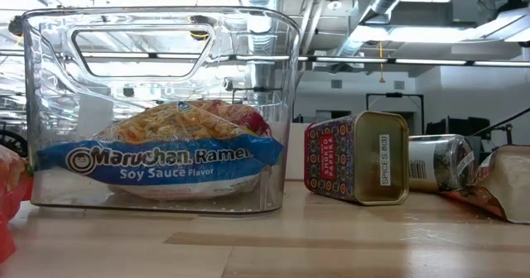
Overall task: Pick & Place Food Item
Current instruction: Put the orange noodle pack into the transparent bin
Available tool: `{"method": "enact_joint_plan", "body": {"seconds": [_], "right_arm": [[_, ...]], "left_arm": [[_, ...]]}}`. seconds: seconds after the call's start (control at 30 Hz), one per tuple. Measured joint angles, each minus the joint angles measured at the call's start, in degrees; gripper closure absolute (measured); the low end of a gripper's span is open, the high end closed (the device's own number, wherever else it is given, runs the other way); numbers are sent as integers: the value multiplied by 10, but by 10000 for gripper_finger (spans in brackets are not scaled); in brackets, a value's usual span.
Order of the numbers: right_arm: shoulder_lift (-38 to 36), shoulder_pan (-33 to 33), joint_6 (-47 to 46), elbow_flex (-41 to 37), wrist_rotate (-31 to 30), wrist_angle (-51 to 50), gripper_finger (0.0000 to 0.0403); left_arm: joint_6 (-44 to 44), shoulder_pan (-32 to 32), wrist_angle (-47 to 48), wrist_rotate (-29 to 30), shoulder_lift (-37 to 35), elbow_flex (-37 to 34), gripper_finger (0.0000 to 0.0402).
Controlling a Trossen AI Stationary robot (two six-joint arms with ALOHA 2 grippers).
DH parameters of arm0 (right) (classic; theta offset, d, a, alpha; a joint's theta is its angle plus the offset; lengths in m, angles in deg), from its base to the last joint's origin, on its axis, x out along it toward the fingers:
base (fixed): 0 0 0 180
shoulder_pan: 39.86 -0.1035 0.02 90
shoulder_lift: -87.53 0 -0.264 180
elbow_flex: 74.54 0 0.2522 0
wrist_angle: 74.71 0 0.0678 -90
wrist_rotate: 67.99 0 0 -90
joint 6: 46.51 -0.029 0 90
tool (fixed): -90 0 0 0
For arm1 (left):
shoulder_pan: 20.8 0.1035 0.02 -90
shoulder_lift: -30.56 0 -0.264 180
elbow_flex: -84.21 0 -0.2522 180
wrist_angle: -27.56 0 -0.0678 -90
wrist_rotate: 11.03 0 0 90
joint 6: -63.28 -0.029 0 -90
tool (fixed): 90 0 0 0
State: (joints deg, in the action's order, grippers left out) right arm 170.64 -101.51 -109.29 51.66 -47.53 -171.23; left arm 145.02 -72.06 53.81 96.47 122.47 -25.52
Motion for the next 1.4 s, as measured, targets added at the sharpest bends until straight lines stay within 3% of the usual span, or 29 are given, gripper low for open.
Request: {"method": "enact_joint_plan", "body": {"seconds": [0.2,0.37,1.0,1.4], "right_arm": [[0,0,5,0,0,-2,210],[0,0,4,0,0,-10,210],[0,0,-2,0,0,-12,210],[0,0,-2,0,0,-10,210]], "left_arm": [[-35,20,-7,-43,34,0,149],[-82,18,-39,-47,61,0,159],[-77,14,66,-39,75,0,192],[-58,13,38,-39,75,0,192]]}}
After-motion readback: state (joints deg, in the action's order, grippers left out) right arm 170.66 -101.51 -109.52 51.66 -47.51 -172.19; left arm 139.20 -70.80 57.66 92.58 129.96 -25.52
